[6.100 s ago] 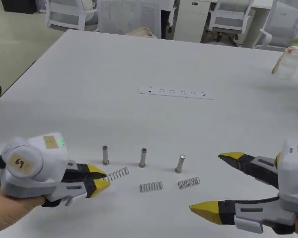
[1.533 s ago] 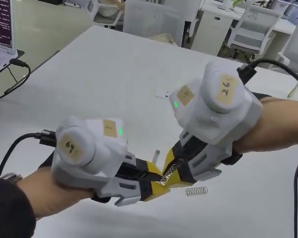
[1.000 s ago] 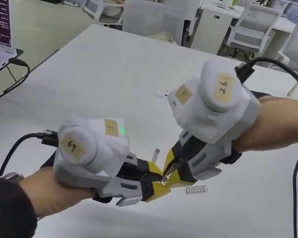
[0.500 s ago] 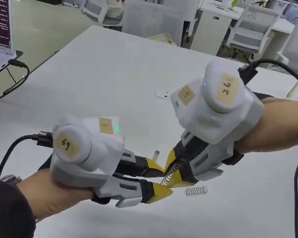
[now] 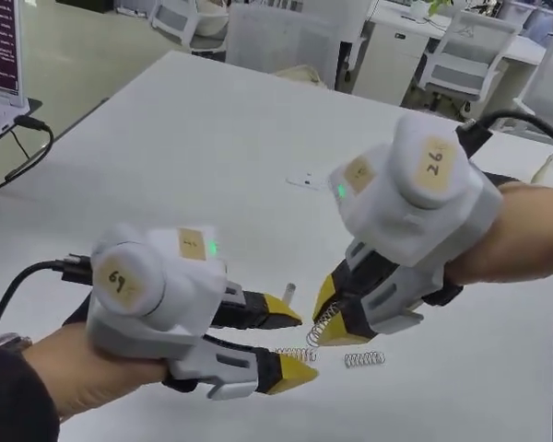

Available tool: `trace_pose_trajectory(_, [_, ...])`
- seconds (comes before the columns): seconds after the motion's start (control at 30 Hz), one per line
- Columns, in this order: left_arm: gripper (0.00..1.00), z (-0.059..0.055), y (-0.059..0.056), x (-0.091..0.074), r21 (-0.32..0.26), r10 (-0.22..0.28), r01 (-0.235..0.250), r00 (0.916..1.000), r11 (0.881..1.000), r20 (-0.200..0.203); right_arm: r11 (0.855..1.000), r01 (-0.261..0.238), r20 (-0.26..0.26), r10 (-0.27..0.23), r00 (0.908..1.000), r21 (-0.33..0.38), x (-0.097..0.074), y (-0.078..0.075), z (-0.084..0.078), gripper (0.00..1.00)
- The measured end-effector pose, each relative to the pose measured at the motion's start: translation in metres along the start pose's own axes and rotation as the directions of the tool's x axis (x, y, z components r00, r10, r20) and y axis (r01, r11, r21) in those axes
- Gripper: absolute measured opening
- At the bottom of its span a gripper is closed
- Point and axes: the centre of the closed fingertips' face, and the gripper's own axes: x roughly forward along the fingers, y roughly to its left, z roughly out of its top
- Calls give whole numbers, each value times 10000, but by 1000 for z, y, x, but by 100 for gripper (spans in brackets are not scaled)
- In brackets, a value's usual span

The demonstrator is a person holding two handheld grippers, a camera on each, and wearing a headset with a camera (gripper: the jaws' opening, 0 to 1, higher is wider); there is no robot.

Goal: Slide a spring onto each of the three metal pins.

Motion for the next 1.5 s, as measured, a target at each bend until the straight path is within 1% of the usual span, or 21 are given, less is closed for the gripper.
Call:
trace_pose_trajectory(0.2, [31,-5,6,-7,-194,200,-201,9998,9996,-67,9997,161,-23,-161,9999,162,-6,-7,-6,8])
trace_pose_trajectory(0.27, [32,-7,9,-10,-247,293,-296,9995,9993,-146,9996,209,-2,-209,9998,205,-8,-8,-8,8])
trace_pose_trajectory(0.4, [42,-13,12,-17,-431,510,-519,9985,9977,-209,9986,405,28,-407,9992,349,-14,-14,-12,8])
trace_pose_trajectory(0.47, [45,-18,15,-21,-585,638,-654,9976,9961,-282,9979,496,41,-498,9988,427,-17,-17,-14,8])
trace_pose_trajectory(0.5, [49,-20,19,-24,-694,825,-842,9962,9940,-274,9976,531,45,-533,9986,450,-18,-18,-15,8])
trace_pose_trajectory(0.53, [52,-21,20,-25,-758,883,-903,9957,9930,-284,9972,560,58,-564,9984,498,-19,-19,-16,8])
trace_pose_trajectory(0.57, [52,-23,20,-27,-795,868,-890,9957,9929,-313,9969,584,63,-589,9982,520,-19,-19,-17,8])
trace_pose_trajectory(0.6, [54,-24,23,-30,-863,1010,-1034,9944,9909,-312,9965,626,62,-631,9980,551,-20,-20,-18,8])
trace_pose_trajectory(0.63, [58,-25,25,-31,-918,1140,-1161,9931,9890,-278,9962,649,51,-653,9979,575,-21,-21,-19,8])
trace_pose_trajectory(0.7, [64,-26,27,-35,-1097,1211,-1229,9924,9863,-230,9954,728,39,-731,9973,624,-23,-23,-21,8])
trace_pose_trajectory(0.73, [67,-27,28,-37,-1089,1319,-1334,9910,9851,-210,9948,768,48,-773,9970,663,-25,-24,-22,8])
trace_pose_trajectory(0.83, [72,-30,30,-42,-1135,1483,-1501,9887,9821,-238,9934,884,46,-889,9960,728,-29,-28,-24,8])
trace_pose_trajectory(0.87, [75,-31,32,-44,-1155,1671,-1683,9857,9789,-204,9930,908,50,-914,9958,759,-30,-28,-25,8])
trace_pose_trajectory(0.93, [76,-32,33,-47,-1190,1774,-1790,9838,9766,-240,9917,1005,47,-1012,9949,804,-32,-31,-27,8])
trace_pose_trajectory(1.03, [79,-33,35,-52,-1282,1967,-1974,9803,9719,-176,9894,1128,58,-1138,9935,918,-36,-36,-30,8])
trace_pose_trajectory(1.07, [81,-34,37,-53,-1302,2086,-2093,9778,9692,-187,9886,1166,54,-1177,9930,952,-38,-38,-31,8])
trace_pose_trajectory(1.13, [83,-35,37,-56,-1354,2115,-2116,9773,9679,-152,9869,1262,35,-1272,9919,1004,-40,-41,-35,8])
trace_pose_trajectory(1.23, [86,-37,38,-59,-1392,2266,-2269,9738,9639,-177,9840,1387,-11,-1394,9902,1118,-45,-47,-39,8])
trace_pose_trajectory(1.37, [87,-40,40,-64,-1498,2449,-2447,9694,9579,-177,9799,1538,-134,-1534,9881,1270,-48,-57,-48,8])
trace_pose_trajectory(1.5, [87,-40,40,-69,-1542,2578,-2568,9661,9541,-141,9781,1537,-240,-1518,9881,1400,-47,-63,-54,8])
